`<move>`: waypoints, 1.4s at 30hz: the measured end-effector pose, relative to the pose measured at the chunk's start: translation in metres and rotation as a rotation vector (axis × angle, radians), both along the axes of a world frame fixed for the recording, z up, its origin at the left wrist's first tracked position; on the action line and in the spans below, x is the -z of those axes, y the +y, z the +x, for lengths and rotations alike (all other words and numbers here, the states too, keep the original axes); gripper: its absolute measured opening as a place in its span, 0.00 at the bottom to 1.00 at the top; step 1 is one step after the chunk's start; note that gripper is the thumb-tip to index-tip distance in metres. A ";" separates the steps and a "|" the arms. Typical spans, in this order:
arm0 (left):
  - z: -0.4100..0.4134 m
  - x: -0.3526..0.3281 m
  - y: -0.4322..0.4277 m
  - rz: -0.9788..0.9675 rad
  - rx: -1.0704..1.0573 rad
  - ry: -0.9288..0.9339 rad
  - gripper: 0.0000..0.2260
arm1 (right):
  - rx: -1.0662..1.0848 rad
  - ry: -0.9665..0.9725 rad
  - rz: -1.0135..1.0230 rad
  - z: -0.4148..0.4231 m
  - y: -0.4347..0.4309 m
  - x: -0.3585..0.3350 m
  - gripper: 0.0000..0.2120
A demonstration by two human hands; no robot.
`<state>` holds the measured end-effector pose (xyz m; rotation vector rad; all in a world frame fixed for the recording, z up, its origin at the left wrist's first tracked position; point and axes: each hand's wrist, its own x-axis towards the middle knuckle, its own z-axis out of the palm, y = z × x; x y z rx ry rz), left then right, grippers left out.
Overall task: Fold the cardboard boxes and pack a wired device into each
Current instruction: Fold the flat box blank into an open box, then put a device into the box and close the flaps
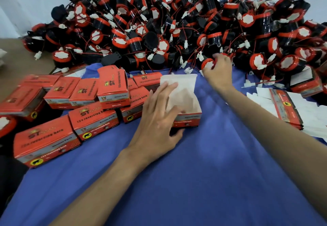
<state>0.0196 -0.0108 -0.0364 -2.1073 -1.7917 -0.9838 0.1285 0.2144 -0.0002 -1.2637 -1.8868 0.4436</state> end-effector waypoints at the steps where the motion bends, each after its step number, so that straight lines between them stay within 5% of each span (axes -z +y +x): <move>1: 0.000 -0.001 -0.001 -0.003 0.005 -0.003 0.17 | 0.016 -0.057 0.002 -0.007 0.019 -0.002 0.22; 5: 0.002 0.001 -0.005 0.044 0.013 0.020 0.22 | -0.017 -0.374 -0.151 -0.025 0.063 0.010 0.33; 10: 0.004 -0.004 -0.004 0.091 -0.003 -0.013 0.18 | 0.097 -0.265 -0.009 -0.032 0.053 0.020 0.20; 15: 0.003 0.000 -0.003 0.059 -0.021 -0.021 0.16 | 0.031 -0.270 -0.104 0.001 0.048 0.005 0.29; 19: 0.004 -0.001 -0.003 0.041 -0.017 -0.036 0.15 | -0.057 -0.341 -0.065 0.036 0.022 -0.010 0.27; 25: 0.003 0.000 -0.004 0.034 -0.020 -0.026 0.15 | -0.344 -0.586 -0.363 0.048 -0.035 -0.046 0.11; 31: 0.003 -0.001 -0.005 0.004 -0.043 -0.009 0.14 | -0.438 -1.028 -0.331 0.034 -0.059 -0.045 0.25; 36: 0.001 -0.002 -0.003 -0.021 -0.085 -0.018 0.11 | -0.504 -1.103 -0.326 0.036 -0.055 -0.053 0.02; 42: 0.000 -0.001 -0.002 -0.029 -0.112 0.012 0.10 | -0.590 -1.026 -0.461 0.040 -0.061 -0.049 0.22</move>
